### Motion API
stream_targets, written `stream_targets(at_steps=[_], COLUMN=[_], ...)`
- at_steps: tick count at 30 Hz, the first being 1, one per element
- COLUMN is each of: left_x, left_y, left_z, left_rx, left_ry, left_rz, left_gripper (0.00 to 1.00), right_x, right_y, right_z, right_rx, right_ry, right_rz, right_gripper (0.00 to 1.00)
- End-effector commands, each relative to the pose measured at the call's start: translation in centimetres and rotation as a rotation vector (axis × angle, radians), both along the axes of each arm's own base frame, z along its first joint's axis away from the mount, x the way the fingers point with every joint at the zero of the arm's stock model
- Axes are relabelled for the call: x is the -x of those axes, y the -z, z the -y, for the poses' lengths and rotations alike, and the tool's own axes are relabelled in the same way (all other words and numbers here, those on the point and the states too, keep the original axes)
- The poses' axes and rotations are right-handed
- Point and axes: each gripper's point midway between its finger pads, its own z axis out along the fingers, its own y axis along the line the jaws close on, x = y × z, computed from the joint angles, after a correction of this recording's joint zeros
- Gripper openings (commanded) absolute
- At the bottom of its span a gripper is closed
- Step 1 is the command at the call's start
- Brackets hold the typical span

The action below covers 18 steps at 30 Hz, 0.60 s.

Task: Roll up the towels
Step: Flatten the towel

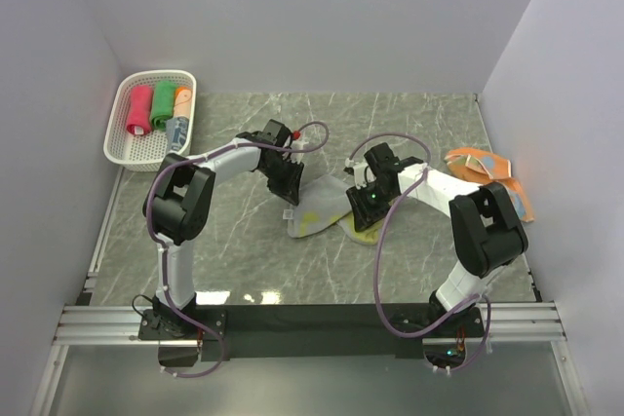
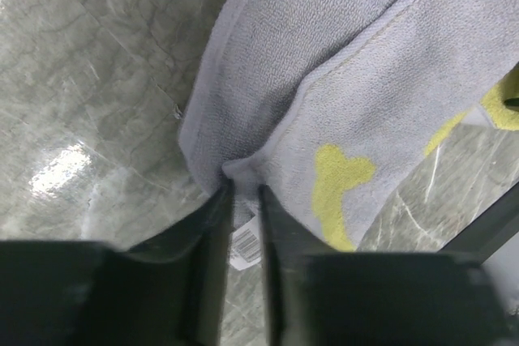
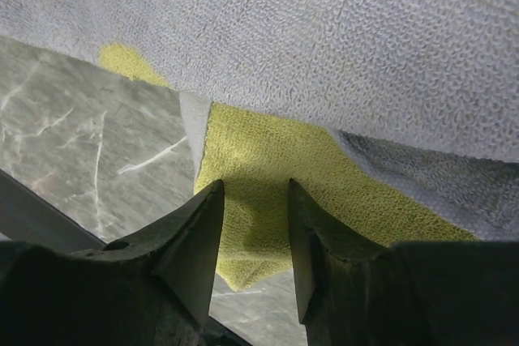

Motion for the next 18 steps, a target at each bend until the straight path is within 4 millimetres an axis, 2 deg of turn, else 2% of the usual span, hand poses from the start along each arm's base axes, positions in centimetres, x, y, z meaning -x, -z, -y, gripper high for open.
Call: stream_targets(at_steps=[1,3,6,10,14,18], left_x=[-0.6,-0.7,-1.2,-1.7,-2.7,-3.0], left_y=[-0.1,-0.1,-0.5,-1.9,-4.5,-5.8], left_z=[0.5,0.2,-0.3,-1.3,-2.9,-4.6], left_rx=[0.009,-0.006,-0.01,0.006,0.042,0.054], left_ry=[-0.001,-0.008,-0.023,-0.054,-0.098,-0.133], left_rz=[0.02,0.029,0.051,0.077,0.136,0.158], left_gripper=[0.19,0.09,0.01,0.01,0.01,0.01], right_x=[-0.9,-0.9,-1.0,-1.7,-2.2,-2.4], right_y=[-0.2,-0.2,-0.1,-0.4,-0.7,-1.0], right_z=[-0.2,0.0,0.7,1.6,2.3,2.3], right_rx=[0.007,0.016,0.043,0.064,0.074,0.07], right_ry=[-0.008,-0.012,-0.019,-0.012,-0.003,-0.008], right_rz=[0.041,0.051,0.062,0.081,0.095,0.105], right_gripper=[0.44,0.44,0.44,0.44,0.44,0.45])
